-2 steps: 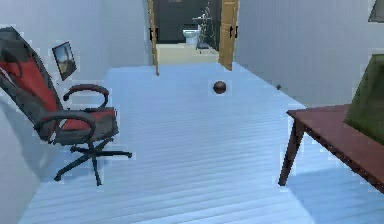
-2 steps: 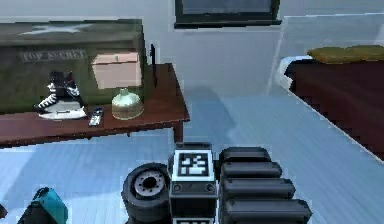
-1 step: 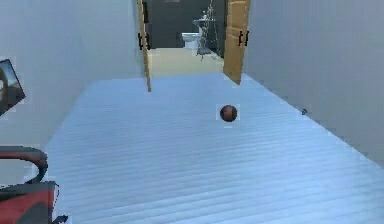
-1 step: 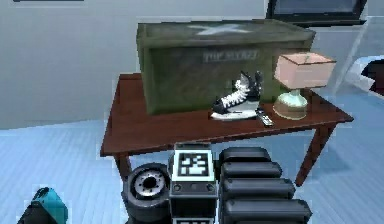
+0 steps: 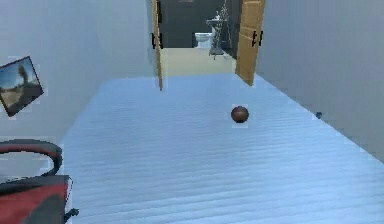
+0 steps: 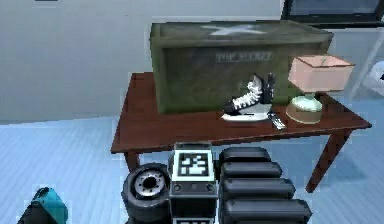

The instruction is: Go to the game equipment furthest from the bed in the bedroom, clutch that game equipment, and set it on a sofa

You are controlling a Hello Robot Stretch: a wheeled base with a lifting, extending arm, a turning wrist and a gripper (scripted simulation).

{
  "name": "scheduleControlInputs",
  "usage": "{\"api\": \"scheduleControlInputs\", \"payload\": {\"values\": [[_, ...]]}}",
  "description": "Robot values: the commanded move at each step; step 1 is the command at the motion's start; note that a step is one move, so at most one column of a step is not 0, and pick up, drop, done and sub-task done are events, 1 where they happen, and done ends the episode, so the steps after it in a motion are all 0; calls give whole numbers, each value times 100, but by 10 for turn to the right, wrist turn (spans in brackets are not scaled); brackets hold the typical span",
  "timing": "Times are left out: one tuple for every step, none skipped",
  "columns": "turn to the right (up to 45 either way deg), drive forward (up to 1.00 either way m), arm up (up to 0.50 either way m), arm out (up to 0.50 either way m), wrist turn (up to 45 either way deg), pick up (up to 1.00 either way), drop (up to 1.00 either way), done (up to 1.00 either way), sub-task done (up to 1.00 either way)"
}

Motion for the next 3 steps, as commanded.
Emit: {"api": "scheduleControlInputs", "payload": {"values": [[0,100,0,0,0,0,0,0,0],[0,100,0,0,0,0,0,0,0],[0,100,0,0,0,0,0,0,0]]}}
